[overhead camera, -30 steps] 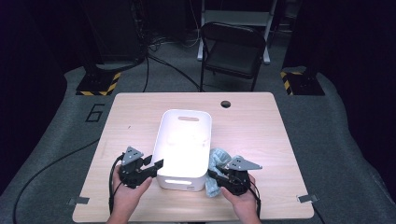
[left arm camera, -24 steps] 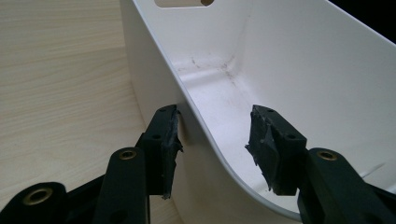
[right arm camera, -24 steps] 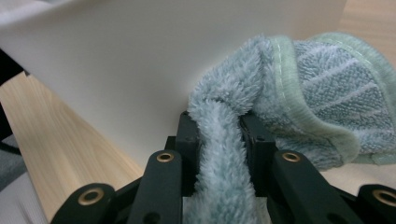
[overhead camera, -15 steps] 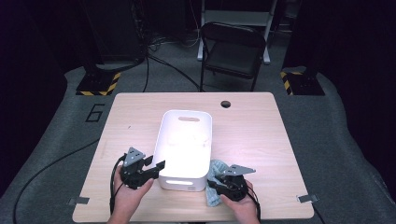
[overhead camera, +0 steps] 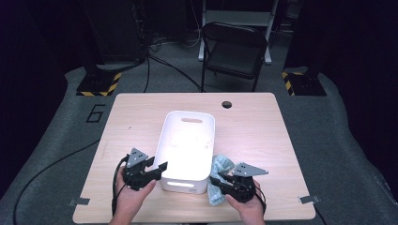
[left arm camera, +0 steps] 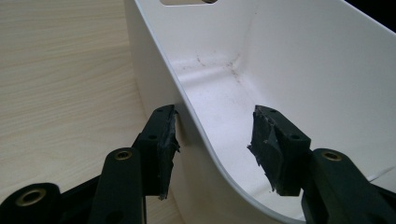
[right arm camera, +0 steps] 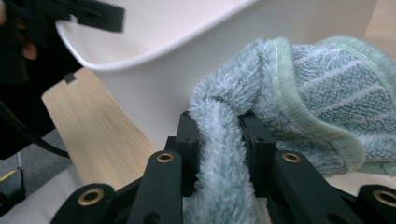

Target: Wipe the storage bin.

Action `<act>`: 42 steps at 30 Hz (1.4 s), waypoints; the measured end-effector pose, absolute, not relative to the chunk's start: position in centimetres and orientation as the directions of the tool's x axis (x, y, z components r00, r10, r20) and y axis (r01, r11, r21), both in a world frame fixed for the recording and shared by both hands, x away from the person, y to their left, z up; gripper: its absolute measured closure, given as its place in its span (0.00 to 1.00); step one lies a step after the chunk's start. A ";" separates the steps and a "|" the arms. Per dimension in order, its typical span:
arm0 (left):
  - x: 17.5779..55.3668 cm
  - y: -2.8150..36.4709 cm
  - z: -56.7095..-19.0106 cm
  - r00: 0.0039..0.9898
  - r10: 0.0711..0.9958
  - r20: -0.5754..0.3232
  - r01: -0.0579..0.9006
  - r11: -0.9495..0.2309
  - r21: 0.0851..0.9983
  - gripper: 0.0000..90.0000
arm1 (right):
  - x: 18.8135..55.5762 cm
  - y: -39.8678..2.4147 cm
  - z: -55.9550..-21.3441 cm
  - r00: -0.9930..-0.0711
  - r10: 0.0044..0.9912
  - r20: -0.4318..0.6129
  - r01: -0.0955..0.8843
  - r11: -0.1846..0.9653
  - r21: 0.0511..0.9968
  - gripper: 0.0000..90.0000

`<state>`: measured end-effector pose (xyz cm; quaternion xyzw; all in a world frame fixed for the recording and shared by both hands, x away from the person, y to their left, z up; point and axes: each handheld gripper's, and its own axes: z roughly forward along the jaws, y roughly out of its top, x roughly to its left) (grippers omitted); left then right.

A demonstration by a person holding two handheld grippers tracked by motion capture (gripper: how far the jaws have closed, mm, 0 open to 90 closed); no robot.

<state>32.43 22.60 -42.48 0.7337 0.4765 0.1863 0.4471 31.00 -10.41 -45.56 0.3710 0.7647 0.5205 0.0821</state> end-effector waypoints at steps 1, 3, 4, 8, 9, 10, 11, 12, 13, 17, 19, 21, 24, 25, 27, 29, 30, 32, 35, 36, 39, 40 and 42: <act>32.5 22.6 -42.5 0.479 0.863 -0.157 0.534 -0.145 0.833 0.56 | 30.8 -10.4 -45.2 -0.715 0.650 0.258 0.476 0.183 0.860 0.80; 32.5 22.6 -42.5 0.486 0.859 -0.161 0.539 -0.149 0.829 0.56 | 30.3 -10.5 -44.6 -0.719 0.647 0.253 0.467 0.182 0.865 0.80; 32.5 22.6 -42.5 0.490 0.857 -0.160 0.539 -0.154 0.828 0.56 | 30.0 -10.5 -44.4 -0.717 0.649 0.254 0.466 0.176 0.867 0.80; 32.4 22.4 -42.5 0.497 0.855 -0.150 0.541 -0.170 0.824 0.56 | 28.9 -10.4 -43.9 -0.707 0.663 0.247 0.460 0.167 0.872 0.80; 32.4 22.3 -42.5 0.496 0.856 -0.146 0.540 -0.171 0.824 0.56 | 28.8 -10.3 -44.0 -0.707 0.661 0.250 0.461 0.164 0.872 0.80; 32.4 22.2 -42.5 0.491 0.860 -0.141 0.537 -0.171 0.826 0.56 | 28.7 -10.3 -44.1 -0.708 0.659 0.255 0.462 0.159 0.873 0.80; 32.3 22.1 -42.5 0.488 0.862 -0.138 0.535 -0.170 0.827 0.57 | 28.7 -10.2 -44.2 -0.704 0.659 0.264 0.467 0.151 0.871 0.80; 32.3 22.2 -42.4 0.490 0.861 -0.137 0.540 -0.176 0.823 0.57 | 28.8 -10.3 -44.3 -0.706 0.657 0.266 0.466 0.148 0.872 0.80; 32.3 22.2 -42.4 0.492 0.860 -0.135 0.538 -0.179 0.823 0.57 | 28.9 -10.3 -44.3 -0.707 0.651 0.276 0.472 0.143 0.870 0.81; 32.3 22.3 -42.5 0.483 0.863 -0.148 0.543 -0.163 0.824 0.57 | 29.4 -10.4 -44.6 -0.706 0.648 0.286 0.475 0.134 0.869 0.80; 32.4 22.5 -42.5 0.471 0.869 -0.153 0.543 -0.149 0.827 0.57 | 29.8 -10.2 -44.8 -0.699 0.654 0.287 0.479 0.131 0.868 0.80; 32.5 22.7 -42.6 0.456 0.876 -0.160 0.542 -0.131 0.830 0.56 | 30.3 -10.0 -44.9 -0.700 0.654 0.286 0.475 0.127 0.871 0.80; 32.6 23.1 -42.6 0.438 0.880 -0.183 0.552 -0.103 0.827 0.55 | 31.4 -9.7 -45.1 -0.695 0.658 0.289 0.471 0.113 0.875 0.80; 32.6 23.2 -42.6 0.435 0.881 -0.188 0.549 -0.094 0.830 0.55 | 31.7 -9.6 -45.1 -0.693 0.660 0.290 0.472 0.112 0.875 0.80; 32.6 23.3 -42.6 0.436 0.879 -0.193 0.551 -0.091 0.830 0.55 | 32.3 -9.6 -45.3 -0.688 0.671 0.275 0.467 0.120 0.876 0.80; 32.6 23.4 -42.5 0.442 0.875 -0.198 0.554 -0.093 0.828 0.54 | 32.5 -9.7 -45.6 -0.686 0.678 0.264 0.468 0.133 0.874 0.80; 32.6 23.5 -42.4 0.449 0.873 -0.193 0.551 -0.100 0.828 0.54 | 32.4 -9.8 -45.6 -0.684 0.680 0.264 0.469 0.132 0.873 0.80; 32.5 23.6 -42.2 0.467 0.864 -0.191 0.552 -0.116 0.826 0.55 | 32.3 -10.0 -45.5 -0.675 0.692 0.258 0.475 0.140 0.869 0.80; 32.4 23.6 -42.1 0.473 0.858 -0.200 0.559 -0.117 0.821 0.55 | 31.5 -10.4 -45.2 -0.670 0.686 0.285 0.494 0.125 0.861 0.80; 32.3 23.5 -42.1 0.469 0.862 -0.195 0.554 -0.115 0.824 0.55 | 31.1 -10.6 -44.9 -0.671 0.680 0.296 0.500 0.120 0.858 0.80; 32.2 23.3 -42.1 0.473 0.859 -0.197 0.560 -0.121 0.819 0.54 | 29.9 -10.7 -43.7 -0.685 0.668 0.290 0.488 0.124 0.864 0.80; 32.1 23.2 -42.1 0.474 0.859 -0.194 0.558 -0.123 0.820 0.54 | 29.6 -10.7 -43.4 -0.693 0.666 0.276 0.476 0.135 0.869 0.80; 32.0 23.1 -42.0 0.478 0.858 -0.191 0.558 -0.128 0.820 0.55 | 29.1 -10.4 -43.0 -0.701 0.665 0.256 0.463 0.152 0.873 0.80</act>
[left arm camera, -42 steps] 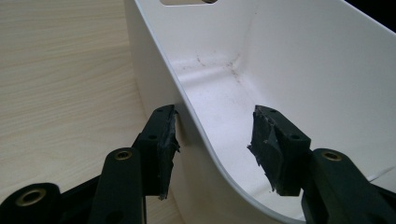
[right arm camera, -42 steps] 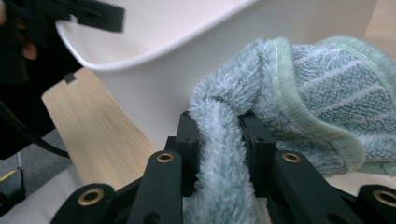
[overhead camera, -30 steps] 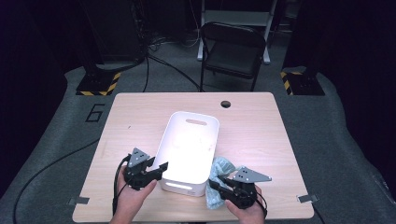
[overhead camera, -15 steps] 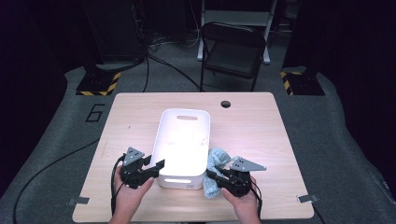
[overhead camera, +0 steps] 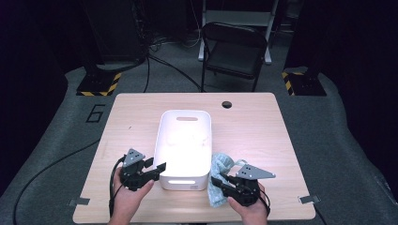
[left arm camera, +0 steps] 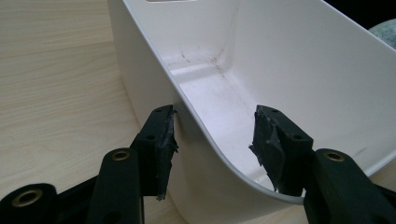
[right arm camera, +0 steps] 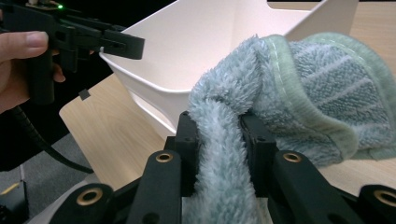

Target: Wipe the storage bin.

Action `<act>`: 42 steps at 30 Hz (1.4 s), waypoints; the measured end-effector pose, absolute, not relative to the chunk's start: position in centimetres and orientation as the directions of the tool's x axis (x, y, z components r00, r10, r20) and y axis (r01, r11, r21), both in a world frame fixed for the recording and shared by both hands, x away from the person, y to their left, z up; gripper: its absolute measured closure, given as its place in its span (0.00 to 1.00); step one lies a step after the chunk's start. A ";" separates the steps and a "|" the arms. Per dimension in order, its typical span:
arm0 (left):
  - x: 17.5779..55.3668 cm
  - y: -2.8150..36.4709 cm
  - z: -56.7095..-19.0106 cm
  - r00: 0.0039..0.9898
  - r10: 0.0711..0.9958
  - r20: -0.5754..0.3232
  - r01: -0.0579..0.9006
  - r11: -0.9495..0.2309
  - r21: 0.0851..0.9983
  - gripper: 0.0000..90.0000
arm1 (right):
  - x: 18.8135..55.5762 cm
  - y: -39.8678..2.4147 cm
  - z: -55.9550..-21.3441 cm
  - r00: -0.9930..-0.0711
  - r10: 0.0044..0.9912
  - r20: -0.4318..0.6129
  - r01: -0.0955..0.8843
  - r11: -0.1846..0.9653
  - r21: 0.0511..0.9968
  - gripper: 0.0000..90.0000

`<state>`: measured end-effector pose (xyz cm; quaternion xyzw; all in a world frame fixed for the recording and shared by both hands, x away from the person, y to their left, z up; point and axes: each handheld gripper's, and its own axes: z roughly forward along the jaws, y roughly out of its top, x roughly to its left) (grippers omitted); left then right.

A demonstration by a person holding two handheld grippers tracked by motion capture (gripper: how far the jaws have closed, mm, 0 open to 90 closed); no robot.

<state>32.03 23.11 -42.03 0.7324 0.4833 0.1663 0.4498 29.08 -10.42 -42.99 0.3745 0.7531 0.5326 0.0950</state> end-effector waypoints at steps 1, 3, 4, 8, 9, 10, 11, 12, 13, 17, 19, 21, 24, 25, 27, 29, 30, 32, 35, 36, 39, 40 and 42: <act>32.0 23.1 -42.0 0.481 0.856 -0.190 0.559 -0.132 0.819 0.56 | 29.0 -10.3 -43.0 -0.704 0.666 0.248 0.459 0.159 0.874 0.80; 31.9 23.0 -42.0 0.478 0.858 -0.190 0.560 -0.130 0.818 0.57 | 29.2 -10.1 -43.4 -0.700 0.666 0.259 0.468 0.154 0.870 0.80; 31.9 23.0 -42.0 0.480 0.857 -0.189 0.559 -0.133 0.818 0.58 | 29.2 -10.1 -43.7 -0.694 0.668 0.270 0.478 0.146 0.866 0.80; 31.9 23.0 -42.0 0.478 0.857 -0.193 0.556 -0.125 0.822 0.59 | 29.5 -9.6 -44.8 -0.686 0.683 0.252 0.492 0.180 0.852 0.80; 31.9 23.0 -42.1 0.479 0.856 -0.194 0.555 -0.124 0.822 0.59 | 29.6 -9.6 -45.1 -0.682 0.683 0.261 0.501 0.177 0.847 0.80; 32.0 23.1 -42.1 0.478 0.856 -0.197 0.554 -0.120 0.824 0.60 | 29.8 -9.6 -45.4 -0.681 0.682 0.265 0.506 0.177 0.844 0.80; 32.0 23.0 -42.1 0.477 0.856 -0.199 0.554 -0.117 0.825 0.60 | 29.9 -9.7 -45.6 -0.679 0.683 0.269 0.512 0.177 0.841 0.80; 32.0 23.0 -42.1 0.479 0.856 -0.195 0.552 -0.120 0.825 0.60 | 30.0 -9.6 -45.8 -0.673 0.686 0.276 0.520 0.174 0.836 0.80; 32.0 23.0 -42.1 0.478 0.857 -0.194 0.552 -0.122 0.825 0.60 | 30.2 -9.6 -46.1 -0.671 0.688 0.275 0.524 0.179 0.833 0.80; 32.1 23.0 -42.1 0.467 0.860 -0.203 0.555 -0.107 0.825 0.60 | 30.8 -9.4 -47.7 -0.654 0.701 0.283 0.560 0.198 0.804 0.80; 32.2 23.0 -42.1 0.465 0.861 -0.206 0.557 -0.104 0.824 0.61 | 31.1 -9.4 -48.5 -0.641 0.703 0.307 0.589 0.196 0.784 0.80; 32.3 23.0 -42.2 0.462 0.861 -0.210 0.557 -0.098 0.825 0.61 | 31.4 -9.3 -49.2 -0.639 0.707 0.303 0.599 0.210 0.773 0.80; 32.5 22.9 -42.2 0.460 0.862 -0.212 0.553 -0.092 0.828 0.61 | 31.9 -9.2 -50.0 -0.625 0.716 0.310 0.620 0.215 0.755 0.80; 32.5 22.8 -42.3 0.456 0.864 -0.214 0.551 -0.086 0.830 0.61 | 32.0 -9.3 -50.1 -0.623 0.717 0.312 0.619 0.208 0.757 0.80; 32.7 22.7 -42.3 0.454 0.863 -0.221 0.551 -0.078 0.831 0.61 | 32.3 -9.4 -50.1 -0.622 0.721 0.305 0.615 0.208 0.761 0.80; 32.9 22.8 -42.3 0.458 0.861 -0.220 0.551 -0.081 0.830 0.60 | 32.5 -9.4 -50.2 -0.620 0.727 0.295 0.607 0.206 0.767 0.79; 33.0 22.8 -42.4 0.459 0.860 -0.223 0.550 -0.078 0.831 0.59 | 32.6 -9.4 -50.3 -0.619 0.730 0.290 0.603 0.205 0.771 0.79; 33.1 22.9 -42.4 0.465 0.856 -0.224 0.545 -0.078 0.835 0.57 | 32.8 -9.5 -50.3 -0.615 0.731 0.297 0.607 0.199 0.769 0.79; 33.2 23.0 -42.5 0.479 0.852 -0.212 0.532 -0.090 0.842 0.55 | 33.0 -9.9 -50.3 -0.612 0.735 0.292 0.604 0.197 0.772 0.78; 33.2 23.0 -42.5 0.481 0.851 -0.209 0.528 -0.092 0.844 0.54 | 33.0 -10.1 -50.2 -0.611 0.736 0.290 0.603 0.197 0.773 0.78; 33.1 23.2 -42.4 0.489 0.846 -0.211 0.517 -0.087 0.851 0.53 | 32.8 -10.7 -49.8 -0.602 0.747 0.281 0.600 0.190 0.777 0.78; 33.1 23.3 -42.3 0.493 0.845 -0.208 0.511 -0.087 0.855 0.53 | 32.8 -11.0 -49.7 -0.595 0.749 0.291 0.604 0.178 0.777 0.78; 32.9 23.5 -42.2 0.490 0.848 -0.205 0.504 -0.084 0.859 0.51 | 32.7 -11.7 -49.4 -0.591 0.754 0.287 0.594 0.166 0.787 0.78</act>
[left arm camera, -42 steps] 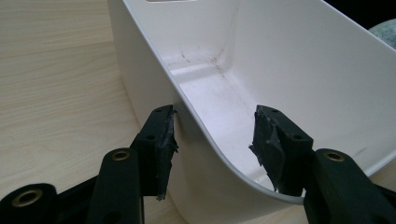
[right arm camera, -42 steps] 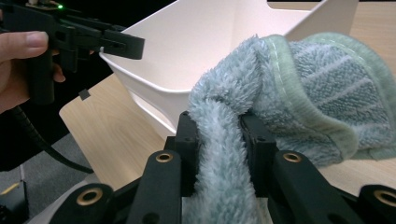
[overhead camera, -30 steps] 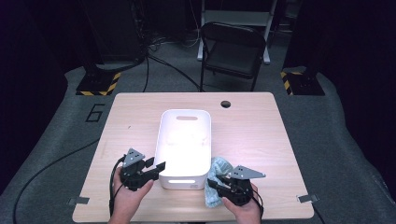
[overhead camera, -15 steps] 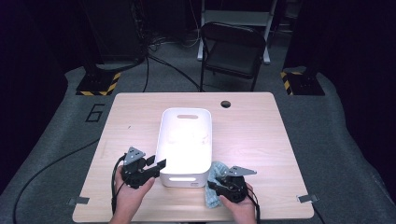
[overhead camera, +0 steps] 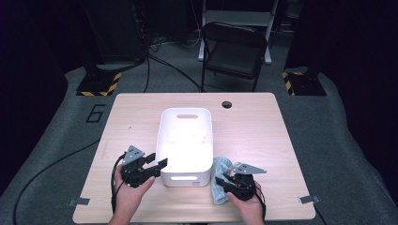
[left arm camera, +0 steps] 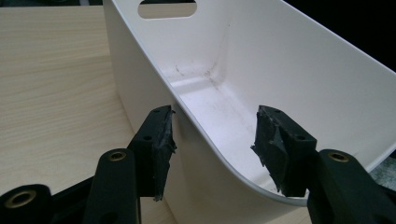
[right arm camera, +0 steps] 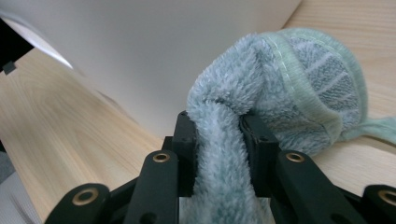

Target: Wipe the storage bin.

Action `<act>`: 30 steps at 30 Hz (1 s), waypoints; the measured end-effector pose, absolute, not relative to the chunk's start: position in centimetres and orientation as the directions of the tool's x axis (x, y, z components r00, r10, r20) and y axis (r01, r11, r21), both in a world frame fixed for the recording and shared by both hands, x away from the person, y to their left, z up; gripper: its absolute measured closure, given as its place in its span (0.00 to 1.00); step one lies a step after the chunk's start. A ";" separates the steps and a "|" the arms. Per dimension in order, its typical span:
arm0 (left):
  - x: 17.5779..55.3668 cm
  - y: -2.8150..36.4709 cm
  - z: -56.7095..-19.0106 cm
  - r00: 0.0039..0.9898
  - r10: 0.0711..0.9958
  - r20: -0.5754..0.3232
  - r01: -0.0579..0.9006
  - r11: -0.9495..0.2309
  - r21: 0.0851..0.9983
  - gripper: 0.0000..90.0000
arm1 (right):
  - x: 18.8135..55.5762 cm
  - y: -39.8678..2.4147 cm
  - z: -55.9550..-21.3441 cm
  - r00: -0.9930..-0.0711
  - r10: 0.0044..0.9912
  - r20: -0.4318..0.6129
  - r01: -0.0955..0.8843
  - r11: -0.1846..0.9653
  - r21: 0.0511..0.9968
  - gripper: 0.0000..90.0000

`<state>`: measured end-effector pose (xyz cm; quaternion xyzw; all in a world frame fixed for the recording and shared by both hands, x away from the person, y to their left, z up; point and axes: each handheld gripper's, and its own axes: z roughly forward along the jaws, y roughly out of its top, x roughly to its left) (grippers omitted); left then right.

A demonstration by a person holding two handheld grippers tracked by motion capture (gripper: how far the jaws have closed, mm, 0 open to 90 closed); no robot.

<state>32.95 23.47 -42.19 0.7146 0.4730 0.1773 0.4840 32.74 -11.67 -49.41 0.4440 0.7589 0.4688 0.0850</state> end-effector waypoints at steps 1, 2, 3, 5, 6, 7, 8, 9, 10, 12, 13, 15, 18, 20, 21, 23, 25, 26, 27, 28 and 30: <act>32.9 23.6 -42.1 0.487 0.850 -0.201 0.502 -0.084 0.861 0.51 | 32.7 -12.0 -49.3 -0.585 0.758 0.289 0.595 0.158 0.788 0.78; 32.8 23.7 -42.2 0.482 0.852 -0.203 0.499 -0.076 0.863 0.51 | 32.7 -12.3 -49.1 -0.582 0.763 0.281 0.588 0.157 0.794 0.77; 32.8 23.8 -42.2 0.482 0.850 -0.212 0.501 -0.069 0.863 0.50 | 32.6 -12.6 -49.0 -0.577 0.770 0.272 0.584 0.156 0.797 0.77; 32.7 24.0 -42.1 0.483 0.848 -0.218 0.504 -0.066 0.861 0.50 | 32.6 -13.3 -48.8 -0.564 0.787 0.252 0.577 0.156 0.802 0.77; 32.7 24.0 -42.1 0.489 0.847 -0.210 0.502 -0.076 0.861 0.50 | 32.6 -13.7 -48.7 -0.558 0.794 0.241 0.572 0.157 0.805 0.77; 32.7 24.0 -42.0 0.488 0.847 -0.211 0.502 -0.074 0.862 0.50 | 32.6 -14.1 -48.6 -0.551 0.801 0.233 0.571 0.157 0.806 0.77; 32.8 24.0 -42.0 0.494 0.843 -0.211 0.503 -0.079 0.861 0.50 | 32.6 -14.5 -48.5 -0.539 0.809 0.235 0.576 0.150 0.804 0.77; 32.8 24.0 -41.9 0.497 0.842 -0.209 0.502 -0.082 0.861 0.50 | 32.7 -14.8 -48.5 -0.535 0.813 0.229 0.572 0.149 0.807 0.76; 32.8 23.9 -41.9 0.501 0.841 -0.204 0.503 -0.091 0.860 0.50 | 32.8 -15.2 -48.4 -0.526 0.820 0.225 0.574 0.147 0.805 0.76; 32.8 23.8 -41.9 0.509 0.838 -0.196 0.499 -0.101 0.861 0.50 | 32.8 -15.9 -48.4 -0.508 0.836 0.208 0.573 0.148 0.806 0.76; 32.8 23.8 -41.8 0.513 0.837 -0.192 0.496 -0.106 0.862 0.50 | 32.9 -16.2 -48.3 -0.504 0.841 0.197 0.570 0.152 0.807 0.76; 32.8 23.8 -41.7 0.521 0.833 -0.184 0.490 -0.115 0.864 0.50 | 32.9 -16.7 -48.3 -0.484 0.855 0.186 0.571 0.147 0.808 0.76; 32.7 23.7 -41.4 0.526 0.833 -0.168 0.477 -0.126 0.870 0.50 | 33.1 -17.1 -48.8 -0.466 0.865 0.185 0.588 0.146 0.795 0.75; 32.6 23.6 -41.2 0.537 0.829 -0.157 0.466 -0.136 0.874 0.50 | 33.4 -17.1 -49.4 -0.463 0.869 0.173 0.613 0.174 0.770 0.73; 32.5 23.6 -41.0 0.543 0.826 -0.152 0.462 -0.143 0.875 0.50 | 33.5 -17.1 -49.7 -0.466 0.867 0.175 0.623 0.181 0.761 0.72; 32.4 23.6 -40.8 0.553 0.820 -0.146 0.457 -0.153 0.876 0.50 | 33.5 -16.8 -49.9 -0.463 0.868 0.180 0.629 0.178 0.757 0.70; 32.3 23.5 -40.7 0.557 0.818 -0.146 0.456 -0.155 0.876 0.50 | 33.5 -16.7 -49.8 -0.459 0.872 0.167 0.624 0.183 0.759 0.67; 32.2 23.5 -40.7 0.557 0.818 -0.145 0.457 -0.156 0.876 0.50 | 33.4 -16.7 -49.8 -0.464 0.870 0.166 0.623 0.188 0.759 0.65; 32.2 23.5 -40.7 0.558 0.817 -0.144 0.458 -0.158 0.875 0.50 | 33.4 -16.7 -49.9 -0.464 0.870 0.166 0.620 0.186 0.762 0.64; 32.2 23.5 -40.6 0.558 0.817 -0.144 0.458 -0.158 0.875 0.50 | 33.4 -16.7 -49.8 -0.455 0.873 0.177 0.626 0.173 0.760 0.62; 32.1 23.5 -40.6 0.560 0.816 -0.146 0.460 -0.159 0.874 0.50 | 33.3 -16.7 -49.6 -0.448 0.875 0.182 0.627 0.163 0.762 0.59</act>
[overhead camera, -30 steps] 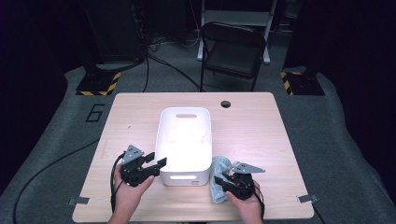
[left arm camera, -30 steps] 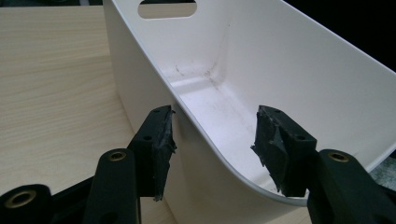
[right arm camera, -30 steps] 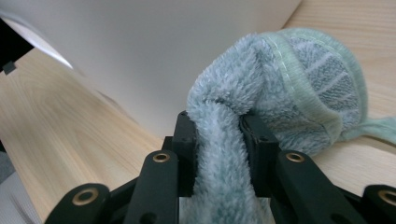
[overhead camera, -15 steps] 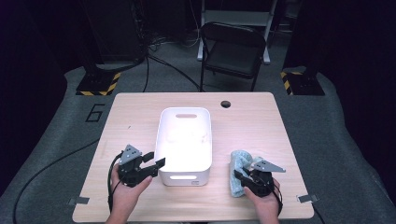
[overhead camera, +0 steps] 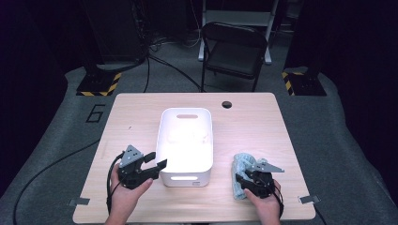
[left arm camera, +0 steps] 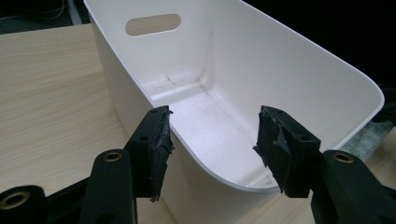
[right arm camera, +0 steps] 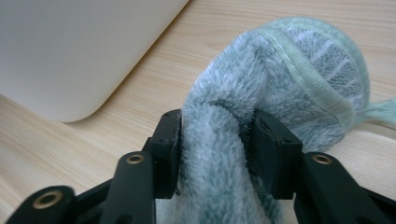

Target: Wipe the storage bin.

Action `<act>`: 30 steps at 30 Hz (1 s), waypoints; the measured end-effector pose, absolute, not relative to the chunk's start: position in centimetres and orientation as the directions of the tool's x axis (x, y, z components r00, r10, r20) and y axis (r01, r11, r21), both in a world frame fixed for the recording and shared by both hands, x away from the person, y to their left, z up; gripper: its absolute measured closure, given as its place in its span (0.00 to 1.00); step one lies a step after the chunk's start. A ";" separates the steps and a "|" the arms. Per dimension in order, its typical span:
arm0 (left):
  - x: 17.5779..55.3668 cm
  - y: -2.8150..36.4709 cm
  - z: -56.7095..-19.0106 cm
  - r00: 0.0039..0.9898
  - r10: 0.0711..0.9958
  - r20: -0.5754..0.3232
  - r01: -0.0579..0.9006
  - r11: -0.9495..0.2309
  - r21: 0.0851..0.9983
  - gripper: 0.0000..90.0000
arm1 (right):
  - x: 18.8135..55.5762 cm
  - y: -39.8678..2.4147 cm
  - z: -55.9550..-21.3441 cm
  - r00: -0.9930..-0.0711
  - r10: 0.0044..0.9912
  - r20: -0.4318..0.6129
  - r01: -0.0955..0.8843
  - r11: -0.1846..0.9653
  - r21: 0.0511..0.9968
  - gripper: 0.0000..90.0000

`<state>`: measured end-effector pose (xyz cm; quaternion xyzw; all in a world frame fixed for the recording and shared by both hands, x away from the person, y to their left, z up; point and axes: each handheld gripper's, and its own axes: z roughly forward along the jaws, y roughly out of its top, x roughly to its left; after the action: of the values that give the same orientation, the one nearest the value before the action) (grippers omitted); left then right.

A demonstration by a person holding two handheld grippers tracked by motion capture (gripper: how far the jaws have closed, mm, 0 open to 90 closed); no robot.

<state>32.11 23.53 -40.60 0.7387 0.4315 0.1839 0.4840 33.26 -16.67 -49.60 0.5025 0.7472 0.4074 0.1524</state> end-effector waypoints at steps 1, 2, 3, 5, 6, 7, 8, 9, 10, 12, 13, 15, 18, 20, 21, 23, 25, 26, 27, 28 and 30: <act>32.1 23.6 -40.6 0.561 0.815 -0.144 0.460 -0.162 0.873 0.50 | 33.3 -16.7 -49.5 -0.453 0.874 0.176 0.616 0.164 0.771 0.57; 32.1 23.6 -40.5 0.560 0.816 -0.145 0.458 -0.158 0.875 0.49 | 33.2 -16.7 -49.3 -0.448 0.876 0.177 0.611 0.156 0.776 0.55; 32.1 23.7 -40.5 0.563 0.813 -0.147 0.462 -0.162 0.872 0.49 | 33.1 -16.6 -49.1 -0.443 0.878 0.182 0.610 0.147 0.779 0.53; 32.1 23.8 -40.5 0.555 0.818 -0.150 0.464 -0.155 0.872 0.49 | 32.9 -16.5 -48.7 -0.440 0.881 0.177 0.590 0.135 0.796 0.49; 32.1 23.9 -40.5 0.554 0.819 -0.151 0.469 -0.157 0.869 0.50 | 32.8 -16.3 -48.6 -0.435 0.883 0.178 0.586 0.128 0.800 0.46; 32.1 23.9 -40.5 0.549 0.822 -0.152 0.472 -0.155 0.868 0.50 | 32.7 -16.1 -48.5 -0.433 0.884 0.177 0.582 0.124 0.804 0.45; 32.2 23.9 -40.6 0.543 0.825 -0.157 0.477 -0.150 0.866 0.50 | 32.6 -15.9 -48.3 -0.438 0.882 0.171 0.572 0.127 0.811 0.45; 32.2 23.9 -40.7 0.544 0.825 -0.154 0.483 -0.157 0.862 0.50 | 32.4 -15.6 -48.1 -0.446 0.881 0.161 0.562 0.135 0.816 0.44; 32.2 24.0 -40.7 0.543 0.826 -0.152 0.486 -0.162 0.859 0.51 | 32.2 -15.4 -47.9 -0.451 0.879 0.153 0.548 0.137 0.825 0.44; 32.2 24.0 -40.7 0.541 0.828 -0.149 0.486 -0.162 0.859 0.52 | 31.8 -14.7 -47.4 -0.473 0.869 0.144 0.522 0.145 0.840 0.44; 32.3 24.0 -40.7 0.538 0.830 -0.147 0.482 -0.160 0.861 0.52 | 31.6 -14.4 -47.2 -0.486 0.863 0.138 0.508 0.150 0.848 0.44; 32.3 24.1 -40.7 0.535 0.831 -0.153 0.483 -0.152 0.863 0.52 | 31.3 -13.8 -47.0 -0.516 0.850 0.105 0.484 0.188 0.855 0.44; 32.4 24.2 -40.6 0.529 0.832 -0.168 0.488 -0.136 0.862 0.52 | 31.2 -13.1 -47.1 -0.546 0.830 0.115 0.484 0.201 0.852 0.44; 32.4 24.4 -40.7 0.529 0.832 -0.167 0.487 -0.137 0.862 0.52 | 31.1 -12.8 -47.1 -0.559 0.820 0.125 0.488 0.204 0.849 0.44; 32.5 24.5 -40.7 0.527 0.833 -0.167 0.488 -0.136 0.862 0.52 | 31.2 -12.7 -47.1 -0.568 0.814 0.124 0.485 0.209 0.849 0.44; 32.4 24.9 -40.7 0.516 0.839 -0.175 0.492 -0.123 0.862 0.52 | 31.2 -12.5 -47.1 -0.574 0.809 0.128 0.484 0.210 0.849 0.44; 32.4 25.3 -40.6 0.503 0.845 -0.179 0.491 -0.109 0.864 0.51 | 31.1 -12.5 -47.1 -0.576 0.806 0.135 0.487 0.206 0.849 0.44; 32.3 25.6 -40.5 0.497 0.848 -0.184 0.493 -0.102 0.864 0.51 | 31.1 -12.5 -47.1 -0.579 0.804 0.135 0.484 0.206 0.851 0.44; 32.3 25.8 -40.4 0.493 0.851 -0.184 0.491 -0.098 0.865 0.51 | 31.0 -12.5 -47.1 -0.580 0.802 0.142 0.484 0.199 0.852 0.44; 32.3 26.1 -40.4 0.488 0.853 -0.185 0.490 -0.093 0.867 0.51 | 31.0 -12.6 -47.1 -0.582 0.800 0.145 0.486 0.200 0.851 0.44; 32.4 26.6 -40.3 0.478 0.859 -0.186 0.490 -0.085 0.867 0.50 | 31.0 -12.8 -47.1 -0.582 0.800 0.147 0.483 0.194 0.854 0.43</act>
<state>32.36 26.60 -40.28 0.7113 0.4741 0.1907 0.4827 30.96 -12.77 -47.08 0.4254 0.7540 0.4714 0.1682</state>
